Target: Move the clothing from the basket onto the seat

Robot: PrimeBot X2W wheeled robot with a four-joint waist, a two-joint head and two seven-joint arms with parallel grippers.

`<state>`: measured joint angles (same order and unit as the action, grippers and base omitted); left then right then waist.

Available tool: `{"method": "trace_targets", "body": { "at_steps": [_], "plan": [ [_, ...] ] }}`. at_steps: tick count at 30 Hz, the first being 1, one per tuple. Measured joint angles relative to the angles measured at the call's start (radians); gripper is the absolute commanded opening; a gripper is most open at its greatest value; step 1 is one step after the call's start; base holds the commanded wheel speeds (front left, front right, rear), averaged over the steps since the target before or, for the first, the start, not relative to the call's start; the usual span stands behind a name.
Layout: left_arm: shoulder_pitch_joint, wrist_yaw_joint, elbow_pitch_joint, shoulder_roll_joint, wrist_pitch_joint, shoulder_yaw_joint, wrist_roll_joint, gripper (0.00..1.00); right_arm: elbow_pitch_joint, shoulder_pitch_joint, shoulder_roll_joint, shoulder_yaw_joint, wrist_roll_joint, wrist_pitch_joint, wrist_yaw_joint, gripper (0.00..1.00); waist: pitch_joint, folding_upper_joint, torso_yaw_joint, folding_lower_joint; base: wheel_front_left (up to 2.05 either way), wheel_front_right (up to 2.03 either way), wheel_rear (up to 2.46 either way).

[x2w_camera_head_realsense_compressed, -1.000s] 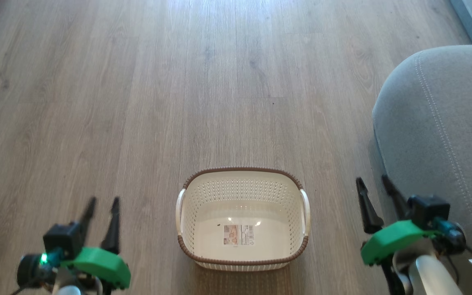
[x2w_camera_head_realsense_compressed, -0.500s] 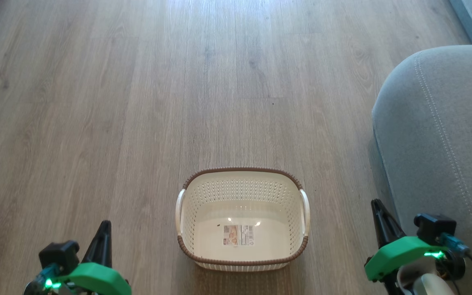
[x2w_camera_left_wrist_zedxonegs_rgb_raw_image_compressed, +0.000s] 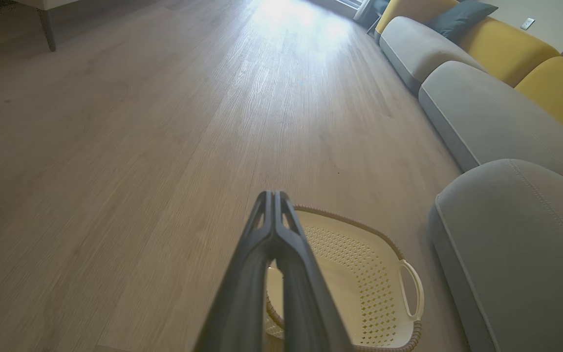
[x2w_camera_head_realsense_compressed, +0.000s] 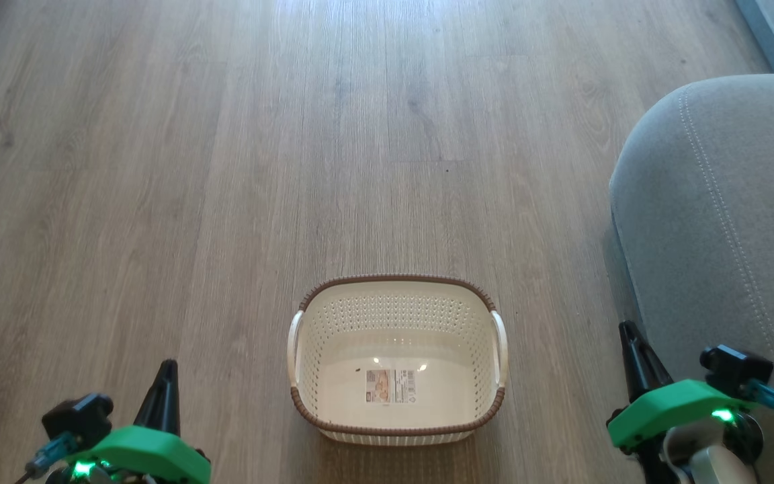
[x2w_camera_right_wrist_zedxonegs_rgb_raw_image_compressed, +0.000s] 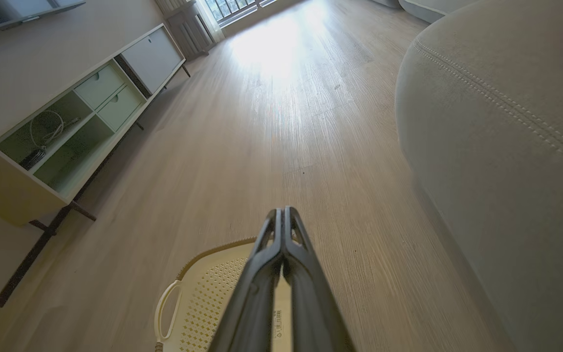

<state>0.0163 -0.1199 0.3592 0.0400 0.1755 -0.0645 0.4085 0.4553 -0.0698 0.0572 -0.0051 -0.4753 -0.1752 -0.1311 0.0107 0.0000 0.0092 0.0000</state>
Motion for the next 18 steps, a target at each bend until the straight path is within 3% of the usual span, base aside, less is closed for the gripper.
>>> {"method": "trace_targets", "body": {
  "at_steps": [18],
  "plan": [
    [-0.015, 0.0, -0.016, 0.0, -0.044, -0.001, 0.203, 0.0, -0.031, 0.0, -0.001, -0.023, -0.192, 0.052, 0.0, 0.0, -0.001, 0.0, -0.002, 0.0, 0.0, 0.0, 0.0]
  ]
}}
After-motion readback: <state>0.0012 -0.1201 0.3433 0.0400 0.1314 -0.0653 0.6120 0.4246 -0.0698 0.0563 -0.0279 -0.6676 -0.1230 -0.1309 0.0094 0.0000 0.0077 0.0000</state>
